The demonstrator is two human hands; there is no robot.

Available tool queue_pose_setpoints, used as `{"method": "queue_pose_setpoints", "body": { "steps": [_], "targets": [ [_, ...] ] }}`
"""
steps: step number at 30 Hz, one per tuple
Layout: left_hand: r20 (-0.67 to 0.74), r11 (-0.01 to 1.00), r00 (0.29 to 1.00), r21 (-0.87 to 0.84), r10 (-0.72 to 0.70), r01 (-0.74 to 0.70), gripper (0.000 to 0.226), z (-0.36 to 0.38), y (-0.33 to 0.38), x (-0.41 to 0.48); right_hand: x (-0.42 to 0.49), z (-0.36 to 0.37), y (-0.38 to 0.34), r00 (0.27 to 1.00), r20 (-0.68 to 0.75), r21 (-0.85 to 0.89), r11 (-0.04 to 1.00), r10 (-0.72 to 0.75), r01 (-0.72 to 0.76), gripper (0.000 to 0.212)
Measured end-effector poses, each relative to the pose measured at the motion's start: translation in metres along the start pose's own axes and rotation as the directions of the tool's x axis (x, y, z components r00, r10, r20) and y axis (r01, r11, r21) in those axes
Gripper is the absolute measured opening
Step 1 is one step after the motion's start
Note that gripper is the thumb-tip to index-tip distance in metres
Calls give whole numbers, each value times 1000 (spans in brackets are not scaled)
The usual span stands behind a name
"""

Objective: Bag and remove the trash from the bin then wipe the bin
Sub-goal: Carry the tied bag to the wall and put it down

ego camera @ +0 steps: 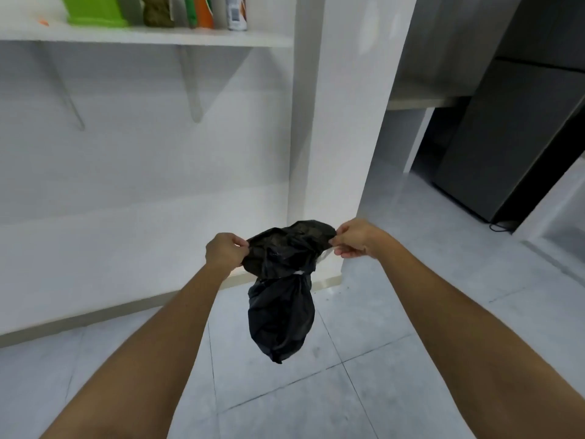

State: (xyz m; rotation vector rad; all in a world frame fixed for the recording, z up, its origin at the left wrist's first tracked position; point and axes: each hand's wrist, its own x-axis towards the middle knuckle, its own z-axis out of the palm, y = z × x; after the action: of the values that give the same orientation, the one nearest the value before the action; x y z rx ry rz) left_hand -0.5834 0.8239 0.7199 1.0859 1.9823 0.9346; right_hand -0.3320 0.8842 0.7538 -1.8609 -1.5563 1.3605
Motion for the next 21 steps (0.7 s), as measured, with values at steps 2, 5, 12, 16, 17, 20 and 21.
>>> {"method": "queue_pose_setpoints", "body": {
  "steps": [2, 5, 12, 16, 17, 20, 21],
  "targets": [
    [0, 999, 1000, 43, 0, 0, 11, 14, 0, 49, 47, 9, 2, 999, 19, 27, 999, 29, -30, 13],
    [44, 992, 999, 124, -18, 12, 12, 38, -10, 120, 121, 31, 10, 996, 55, 37, 996, 73, -75, 12],
    [42, 987, 997, 145, -70, 63, 20, 119, -64, 270, 305, 88, 38, 992, -49, 72, 991, 113, -109, 17],
    [16, 986, 996, 145, -85, 82, 20, 170, -105, 343, 397, 118, 64, 982, -62, 7, 984, 176, -176, 13],
    [5, 985, 996, 150, -88, 86, 19, 183, -115, 362, 420, 125, 73, 982, -59, -24, 983, 180, -181, 10],
    [9, 982, 997, 174, -78, 75, 19, 222, -147, 413, 477, 148, 102, 980, -55, -112, 974, 189, -194, 13],
    [8, 979, 997, 190, -70, 68, 19, 236, -160, 432, 499, 158, 113, 980, -70, -129, 973, 186, -194, 15]
  ]
}}
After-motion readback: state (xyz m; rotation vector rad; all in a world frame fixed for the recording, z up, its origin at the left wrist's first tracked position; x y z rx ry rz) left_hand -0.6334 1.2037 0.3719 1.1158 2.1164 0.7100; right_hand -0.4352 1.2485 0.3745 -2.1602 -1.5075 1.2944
